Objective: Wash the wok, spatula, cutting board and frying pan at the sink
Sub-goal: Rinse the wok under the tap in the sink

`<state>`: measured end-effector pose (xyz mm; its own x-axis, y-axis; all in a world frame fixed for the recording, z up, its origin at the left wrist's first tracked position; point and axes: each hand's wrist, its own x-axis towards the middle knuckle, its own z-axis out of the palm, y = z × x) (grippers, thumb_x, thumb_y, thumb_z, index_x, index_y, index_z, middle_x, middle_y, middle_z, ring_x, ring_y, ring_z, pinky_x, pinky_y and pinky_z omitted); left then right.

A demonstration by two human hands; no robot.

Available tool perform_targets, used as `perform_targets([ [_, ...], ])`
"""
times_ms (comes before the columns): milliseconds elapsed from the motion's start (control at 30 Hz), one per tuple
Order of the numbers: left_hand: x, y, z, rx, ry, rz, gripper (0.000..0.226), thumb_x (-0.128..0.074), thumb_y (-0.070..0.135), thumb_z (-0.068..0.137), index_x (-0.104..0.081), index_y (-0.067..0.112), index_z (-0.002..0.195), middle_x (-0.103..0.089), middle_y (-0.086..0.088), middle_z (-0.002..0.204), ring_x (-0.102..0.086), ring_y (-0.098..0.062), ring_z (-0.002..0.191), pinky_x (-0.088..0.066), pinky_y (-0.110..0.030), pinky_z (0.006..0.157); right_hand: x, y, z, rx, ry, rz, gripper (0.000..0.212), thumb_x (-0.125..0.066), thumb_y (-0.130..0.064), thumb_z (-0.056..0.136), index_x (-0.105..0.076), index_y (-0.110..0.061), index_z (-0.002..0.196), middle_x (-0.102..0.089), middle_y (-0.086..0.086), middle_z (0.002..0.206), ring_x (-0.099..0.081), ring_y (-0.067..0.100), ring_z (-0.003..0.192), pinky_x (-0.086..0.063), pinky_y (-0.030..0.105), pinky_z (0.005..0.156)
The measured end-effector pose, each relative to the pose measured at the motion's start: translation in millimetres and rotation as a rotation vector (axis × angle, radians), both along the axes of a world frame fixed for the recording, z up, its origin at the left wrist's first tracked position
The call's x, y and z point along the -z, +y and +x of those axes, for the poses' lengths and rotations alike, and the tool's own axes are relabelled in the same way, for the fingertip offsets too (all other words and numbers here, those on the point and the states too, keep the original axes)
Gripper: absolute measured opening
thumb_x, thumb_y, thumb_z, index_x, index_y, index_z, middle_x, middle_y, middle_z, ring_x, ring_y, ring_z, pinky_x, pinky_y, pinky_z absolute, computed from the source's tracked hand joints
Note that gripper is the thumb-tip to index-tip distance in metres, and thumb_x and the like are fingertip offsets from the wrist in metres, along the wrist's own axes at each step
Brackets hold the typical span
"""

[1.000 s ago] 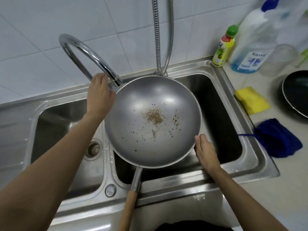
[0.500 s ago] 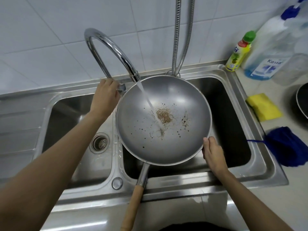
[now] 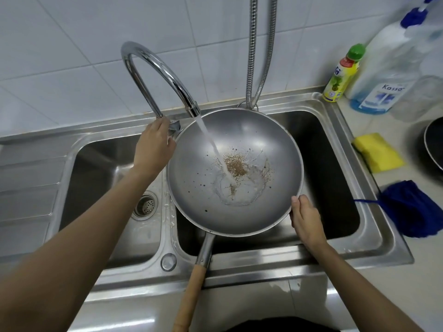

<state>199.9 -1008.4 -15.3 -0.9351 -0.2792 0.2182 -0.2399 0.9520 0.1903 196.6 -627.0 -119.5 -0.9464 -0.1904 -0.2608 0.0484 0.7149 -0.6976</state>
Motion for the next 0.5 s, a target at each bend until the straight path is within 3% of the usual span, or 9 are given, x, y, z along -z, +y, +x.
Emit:
perform_targets([
  [500, 4.7, 5.1, 9.5, -0.053, -0.029, 0.027, 0.045, -0.050, 0.001, 0.086, -0.053, 0.000, 0.131, -0.060, -0.020, 0.123, -0.055, -0.037, 0.109, -0.047, -0.044, 0.092, 1.9, -1.1, -0.8, 0.007, 0.001, -0.004, 0.035, -0.026, -0.043, 0.100, -0.042, -0.018, 0.082, -0.056, 0.007, 0.063, -0.057, 0.025, 0.059, -0.048, 0.041, 0.056],
])
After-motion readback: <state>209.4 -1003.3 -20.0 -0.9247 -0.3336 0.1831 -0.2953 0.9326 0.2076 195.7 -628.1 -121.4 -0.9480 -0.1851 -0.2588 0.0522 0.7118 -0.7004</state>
